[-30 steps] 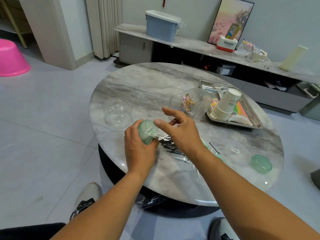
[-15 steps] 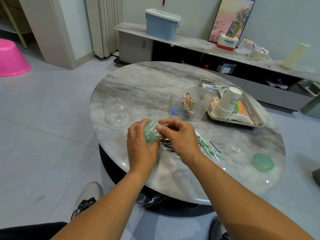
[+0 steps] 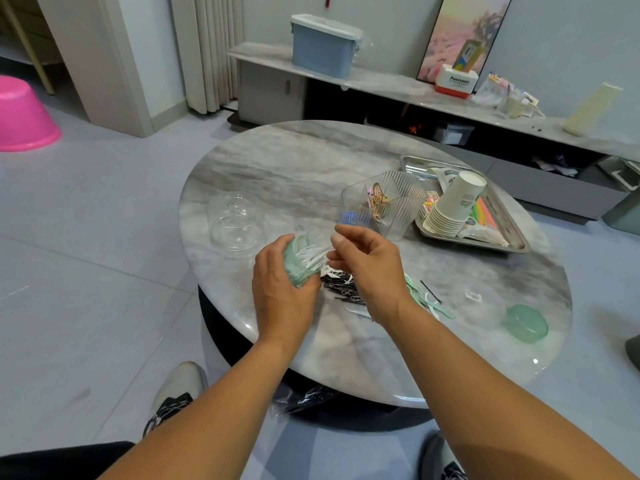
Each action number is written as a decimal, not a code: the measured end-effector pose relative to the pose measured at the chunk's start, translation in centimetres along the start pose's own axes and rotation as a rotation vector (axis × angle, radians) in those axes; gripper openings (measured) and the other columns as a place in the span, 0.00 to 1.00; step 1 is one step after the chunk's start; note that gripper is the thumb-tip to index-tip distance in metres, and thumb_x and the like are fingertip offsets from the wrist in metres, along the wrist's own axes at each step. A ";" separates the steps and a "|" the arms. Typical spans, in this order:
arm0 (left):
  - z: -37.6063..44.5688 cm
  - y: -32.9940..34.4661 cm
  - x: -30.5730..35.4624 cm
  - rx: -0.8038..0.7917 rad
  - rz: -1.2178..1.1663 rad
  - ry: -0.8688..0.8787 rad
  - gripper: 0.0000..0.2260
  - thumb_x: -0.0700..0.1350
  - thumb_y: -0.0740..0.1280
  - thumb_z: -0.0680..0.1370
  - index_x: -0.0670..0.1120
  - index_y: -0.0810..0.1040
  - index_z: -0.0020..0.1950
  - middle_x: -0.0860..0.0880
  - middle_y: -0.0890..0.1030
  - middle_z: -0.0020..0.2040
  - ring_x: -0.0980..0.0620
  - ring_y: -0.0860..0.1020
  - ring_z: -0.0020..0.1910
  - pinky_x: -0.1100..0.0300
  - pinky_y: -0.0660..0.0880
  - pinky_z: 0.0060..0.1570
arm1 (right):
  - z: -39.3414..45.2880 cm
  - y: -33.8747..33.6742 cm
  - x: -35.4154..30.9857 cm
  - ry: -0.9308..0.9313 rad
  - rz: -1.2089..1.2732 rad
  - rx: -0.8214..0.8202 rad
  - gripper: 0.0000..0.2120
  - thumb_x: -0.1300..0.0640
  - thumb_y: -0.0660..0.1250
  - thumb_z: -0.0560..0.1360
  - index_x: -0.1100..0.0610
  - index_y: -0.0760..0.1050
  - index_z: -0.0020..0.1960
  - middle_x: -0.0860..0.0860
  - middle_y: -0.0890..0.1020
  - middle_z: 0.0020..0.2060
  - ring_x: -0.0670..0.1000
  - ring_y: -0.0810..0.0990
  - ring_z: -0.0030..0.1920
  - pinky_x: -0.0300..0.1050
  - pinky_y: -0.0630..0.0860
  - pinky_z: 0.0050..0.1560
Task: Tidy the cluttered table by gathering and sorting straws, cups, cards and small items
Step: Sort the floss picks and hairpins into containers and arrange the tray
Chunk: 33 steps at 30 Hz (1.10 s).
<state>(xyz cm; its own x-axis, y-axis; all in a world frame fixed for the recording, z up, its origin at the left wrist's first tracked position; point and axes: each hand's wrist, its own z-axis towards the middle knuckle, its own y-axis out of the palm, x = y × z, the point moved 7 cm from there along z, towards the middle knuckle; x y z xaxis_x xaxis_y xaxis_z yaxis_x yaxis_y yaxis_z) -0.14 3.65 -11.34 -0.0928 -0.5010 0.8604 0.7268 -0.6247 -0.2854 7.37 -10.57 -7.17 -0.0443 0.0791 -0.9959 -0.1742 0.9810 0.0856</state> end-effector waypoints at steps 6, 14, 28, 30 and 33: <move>-0.2 0.4 0.1 -0.065 0.017 0.003 0.32 0.42 0.76 0.69 0.56 0.69 0.70 0.55 0.71 0.63 0.52 0.72 0.62 0.47 0.75 0.60 | -0.6 1.3 -0.2 -0.083 -0.193 -0.068 0.07 0.67 0.77 0.71 0.58 0.83 0.46 0.51 0.84 0.36 0.45 0.82 0.36 0.40 0.81 0.41; -0.1 0.4 0.5 -0.068 0.020 -0.004 0.31 0.45 0.78 0.70 0.54 0.70 0.71 0.58 0.71 0.61 0.53 0.72 0.63 0.47 0.73 0.63 | 0.0 0.7 -2.0 -0.296 -0.546 -0.053 0.12 0.49 0.66 0.82 0.48 0.82 0.62 0.45 0.79 0.60 0.33 0.76 0.56 0.28 0.70 0.56; -0.1 0.5 0.0 -0.086 0.025 -0.041 0.30 0.47 0.78 0.71 0.55 0.70 0.70 0.55 0.73 0.64 0.53 0.73 0.62 0.47 0.73 0.63 | -1.7 3.8 -1.6 -0.417 -0.995 -0.382 0.21 0.52 0.55 0.86 0.51 0.65 0.79 0.48 0.70 0.75 0.45 0.64 0.76 0.22 0.50 0.67; -0.1 0.4 -0.1 -0.068 0.046 -0.055 0.31 0.48 0.78 0.70 0.55 0.70 0.71 0.56 0.74 0.64 0.53 0.73 0.63 0.48 0.71 0.65 | -1.7 3.8 -1.9 -0.397 -0.984 -0.381 0.22 0.50 0.55 0.86 0.50 0.64 0.79 0.47 0.68 0.77 0.44 0.60 0.78 0.26 0.49 0.70; 0.1 -0.1 -0.6 0.011 0.101 -0.110 0.31 0.49 0.79 0.70 0.52 0.70 0.70 0.53 0.77 0.64 0.51 0.73 0.64 0.51 0.68 0.68 | -1.2 2.5 -3.3 -0.377 -0.846 -0.290 0.22 0.52 0.56 0.86 0.50 0.61 0.80 0.45 0.66 0.77 0.40 0.61 0.75 0.32 0.54 0.72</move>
<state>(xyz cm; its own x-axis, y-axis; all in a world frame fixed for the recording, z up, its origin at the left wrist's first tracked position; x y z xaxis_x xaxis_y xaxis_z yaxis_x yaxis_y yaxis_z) -0.14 4.09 -11.78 0.0554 -0.4921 0.8688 0.7361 -0.5678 -0.3685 5.90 -8.62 -3.65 0.5166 -0.5315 -0.6714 -0.2412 0.6620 -0.7096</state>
